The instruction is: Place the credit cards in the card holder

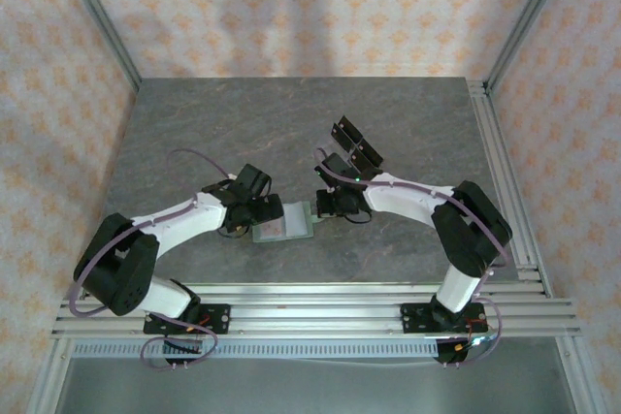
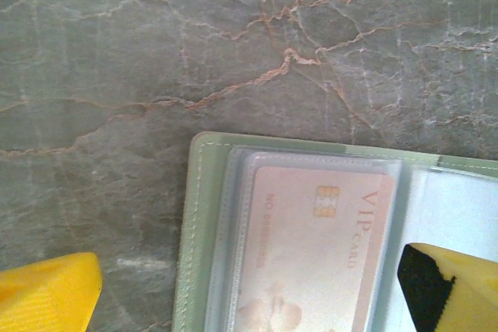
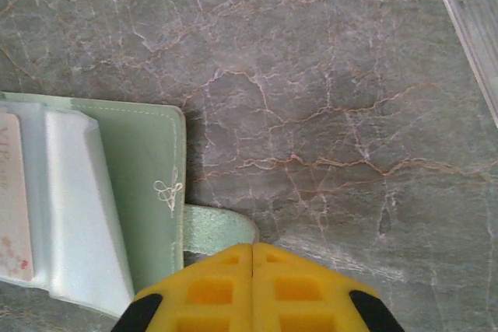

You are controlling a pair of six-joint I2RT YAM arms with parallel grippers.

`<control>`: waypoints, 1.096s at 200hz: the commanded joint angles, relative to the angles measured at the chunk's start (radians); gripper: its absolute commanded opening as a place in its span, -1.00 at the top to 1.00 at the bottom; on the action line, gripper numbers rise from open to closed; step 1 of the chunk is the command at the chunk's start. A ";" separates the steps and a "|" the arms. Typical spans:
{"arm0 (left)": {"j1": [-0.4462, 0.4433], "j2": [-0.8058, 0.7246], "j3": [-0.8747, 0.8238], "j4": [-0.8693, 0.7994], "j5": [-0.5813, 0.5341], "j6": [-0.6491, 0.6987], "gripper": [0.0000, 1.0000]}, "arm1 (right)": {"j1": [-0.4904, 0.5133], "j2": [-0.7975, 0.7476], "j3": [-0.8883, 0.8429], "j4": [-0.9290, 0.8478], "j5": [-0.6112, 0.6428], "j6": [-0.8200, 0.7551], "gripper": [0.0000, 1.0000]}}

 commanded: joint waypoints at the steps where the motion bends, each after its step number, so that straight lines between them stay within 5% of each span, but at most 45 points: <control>1: 0.007 0.010 -0.019 0.064 0.039 0.005 -0.99 | -0.003 0.012 -0.021 0.035 -0.022 0.011 0.94; 88: 0.006 0.043 -0.027 0.120 0.069 -0.006 -0.99 | -0.003 0.021 -0.037 0.071 -0.057 0.030 0.97; 140: -0.009 -0.086 -0.033 0.125 0.082 -0.031 -0.99 | -0.003 0.024 -0.034 0.077 -0.062 0.033 0.98; 183: -0.052 -0.174 -0.026 0.157 0.090 -0.076 -0.99 | -0.003 0.038 -0.029 0.084 -0.067 0.033 0.99; 219: -0.134 -0.087 0.034 0.200 0.074 -0.100 -0.99 | -0.003 0.051 -0.031 0.095 -0.076 0.039 1.00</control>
